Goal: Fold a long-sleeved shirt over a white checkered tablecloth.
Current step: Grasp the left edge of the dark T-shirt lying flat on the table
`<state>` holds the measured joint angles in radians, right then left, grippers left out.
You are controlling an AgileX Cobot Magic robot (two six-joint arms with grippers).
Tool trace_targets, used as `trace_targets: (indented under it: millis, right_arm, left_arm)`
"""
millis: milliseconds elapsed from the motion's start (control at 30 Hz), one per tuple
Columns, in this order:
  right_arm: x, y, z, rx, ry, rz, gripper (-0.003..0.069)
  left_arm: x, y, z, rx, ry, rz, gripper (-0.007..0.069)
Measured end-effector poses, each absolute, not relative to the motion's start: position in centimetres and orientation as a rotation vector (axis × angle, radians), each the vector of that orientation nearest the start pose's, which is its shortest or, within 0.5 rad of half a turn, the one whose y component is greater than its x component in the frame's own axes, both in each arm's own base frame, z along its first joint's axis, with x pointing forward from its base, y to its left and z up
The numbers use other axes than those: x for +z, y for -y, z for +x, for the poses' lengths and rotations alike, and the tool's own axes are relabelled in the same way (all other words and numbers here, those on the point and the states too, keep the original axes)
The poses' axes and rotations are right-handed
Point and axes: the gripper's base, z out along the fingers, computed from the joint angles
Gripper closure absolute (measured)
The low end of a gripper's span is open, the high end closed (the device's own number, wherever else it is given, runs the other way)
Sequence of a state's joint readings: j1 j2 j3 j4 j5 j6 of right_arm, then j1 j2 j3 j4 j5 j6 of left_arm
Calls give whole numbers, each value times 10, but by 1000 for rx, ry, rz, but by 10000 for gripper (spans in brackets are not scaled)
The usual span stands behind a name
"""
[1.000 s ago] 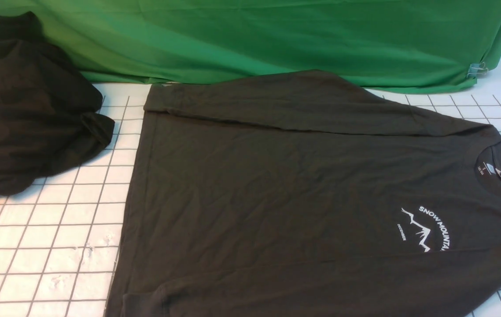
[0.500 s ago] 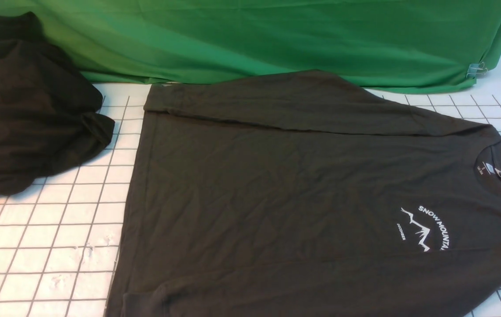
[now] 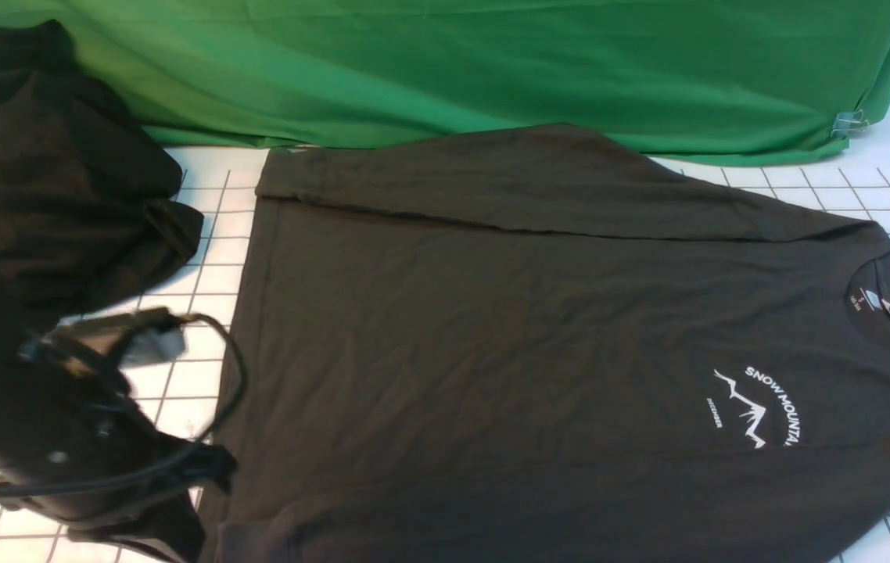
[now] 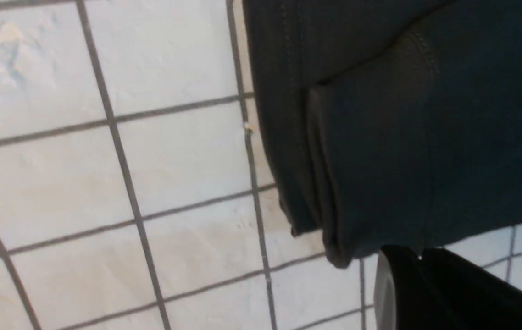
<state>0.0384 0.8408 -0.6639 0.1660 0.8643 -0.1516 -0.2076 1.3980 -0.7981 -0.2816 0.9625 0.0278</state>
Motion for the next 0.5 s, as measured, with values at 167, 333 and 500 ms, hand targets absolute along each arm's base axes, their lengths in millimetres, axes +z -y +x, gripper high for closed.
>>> trace_targets:
  millis: [167,333,500]
  right_arm:
    - [287,-17,146,153,-2484,-151,611]
    - [288,-17,147,151,-2474,-149,598]
    - [288,-17,148,150,-2464,-147,585]
  left_arm:
    - [203,81,234,-305,-2968,125,414]
    - [188,83,241,-282,-2991,120,284]
    - [173,86,246,-298,-3027,80,240]
